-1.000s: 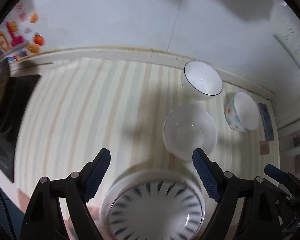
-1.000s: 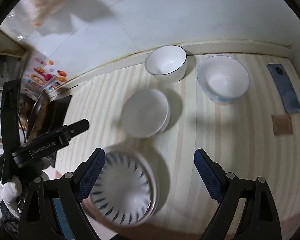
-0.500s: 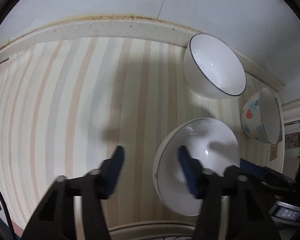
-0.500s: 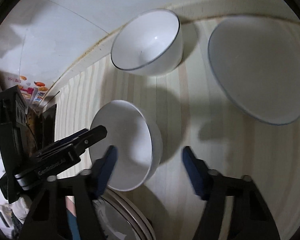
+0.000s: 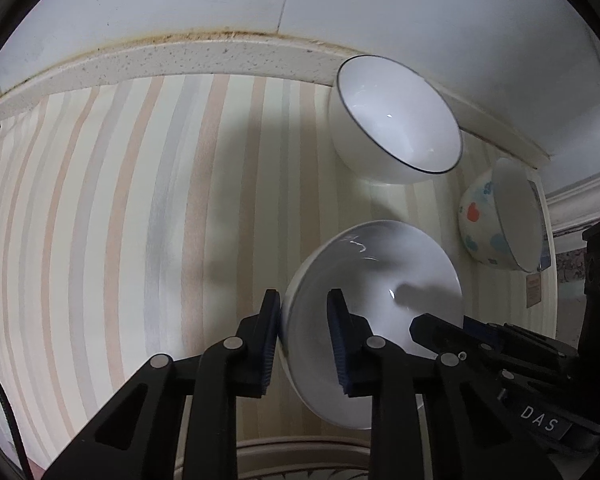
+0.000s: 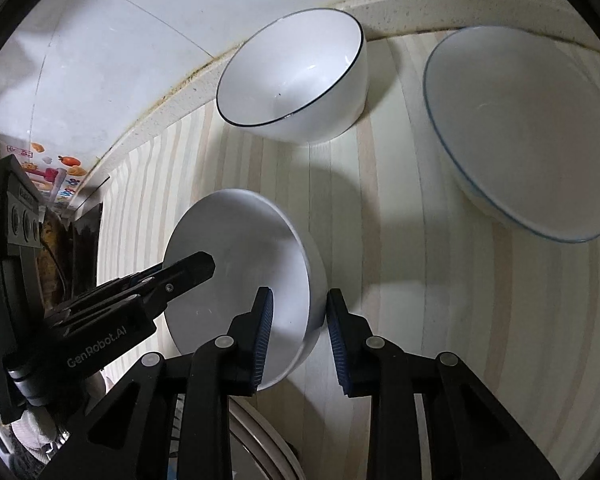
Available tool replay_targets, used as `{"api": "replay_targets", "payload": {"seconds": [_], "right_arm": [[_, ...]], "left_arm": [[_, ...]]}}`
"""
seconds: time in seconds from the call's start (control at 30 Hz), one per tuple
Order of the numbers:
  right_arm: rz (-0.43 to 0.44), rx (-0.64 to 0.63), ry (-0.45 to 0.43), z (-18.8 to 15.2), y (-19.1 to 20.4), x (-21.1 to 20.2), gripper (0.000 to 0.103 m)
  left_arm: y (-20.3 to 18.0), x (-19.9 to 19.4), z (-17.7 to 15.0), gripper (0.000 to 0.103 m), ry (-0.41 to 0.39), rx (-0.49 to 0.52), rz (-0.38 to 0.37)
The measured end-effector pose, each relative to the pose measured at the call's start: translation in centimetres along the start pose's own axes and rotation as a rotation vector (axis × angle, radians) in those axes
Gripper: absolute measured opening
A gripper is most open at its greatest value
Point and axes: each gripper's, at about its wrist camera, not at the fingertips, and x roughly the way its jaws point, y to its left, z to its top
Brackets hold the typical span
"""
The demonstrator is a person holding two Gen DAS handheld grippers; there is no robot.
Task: Organize plates and bowls
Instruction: 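Lift the white bowl and carry it toward the other bowls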
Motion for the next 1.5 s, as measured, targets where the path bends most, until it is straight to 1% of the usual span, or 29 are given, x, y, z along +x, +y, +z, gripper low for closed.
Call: {"api": "replay_targets", "payload": {"seconds": [0.07, 0.23, 0.37, 0.47, 0.63, 0.77, 0.9, 1.03, 1.17, 1.33, 1.43, 1.5], "right_arm": [[-0.006, -0.013, -0.013, -0.2, 0.1, -0.7, 0.03], [0.001, -0.013, -0.028, -1.2, -0.4, -2.9, 0.03], [0.002, -0.007, -0.043, -2.8, -1.3, -5.7, 0.03], [-0.007, -0.001, -0.051, -4.5, -2.3, -7.9, 0.03], [-0.031, 0.021, -0.04, -8.6, -5.3, -10.9, 0.03], [-0.042, 0.051, -0.024, -11.8, -8.4, -12.1, 0.03], [-0.052, 0.087, -0.006, -14.3, -11.1, -12.2, 0.03], [-0.048, 0.116, 0.014, -16.0, -13.1, -11.8, 0.03], [-0.034, 0.132, 0.031, -17.1, -14.1, -11.2, 0.03], [-0.004, 0.135, 0.045, -17.1, -14.5, -11.3, 0.03], [0.01, 0.142, 0.039, -16.4, -14.8, -12.7, 0.03], [0.019, 0.147, 0.007, -15.5, -15.1, -14.8, 0.031]], "left_arm": [[-0.3, -0.2, 0.4, 0.022, -0.008, 0.009, -0.001], [-2.2, -2.1, -0.5, 0.022, -0.028, 0.024, -0.015], [-4.2, -3.5, -1.8, 0.022, -0.042, 0.06, -0.02], [-5.9, -4.1, -3.4, 0.022, -0.041, 0.082, -0.037], [-9.8, -3.8, -7.2, 0.022, -0.009, 0.114, -0.067], [-12.0, -2.9, -10.2, 0.022, 0.031, 0.136, -0.084], [-13.9, -0.9, -12.6, 0.022, 0.082, 0.169, -0.072], [-15.2, 1.0, -14.1, 0.022, 0.127, 0.201, -0.046], [-15.9, 1.9, -14.9, 0.022, 0.142, 0.217, -0.015], [-15.8, 1.9, -14.8, 0.022, 0.155, 0.206, -0.002], [-15.2, -0.5, -13.8, 0.022, 0.112, 0.191, 0.002], [-14.6, -2.6, -12.6, 0.023, 0.072, 0.168, -0.019]]}}
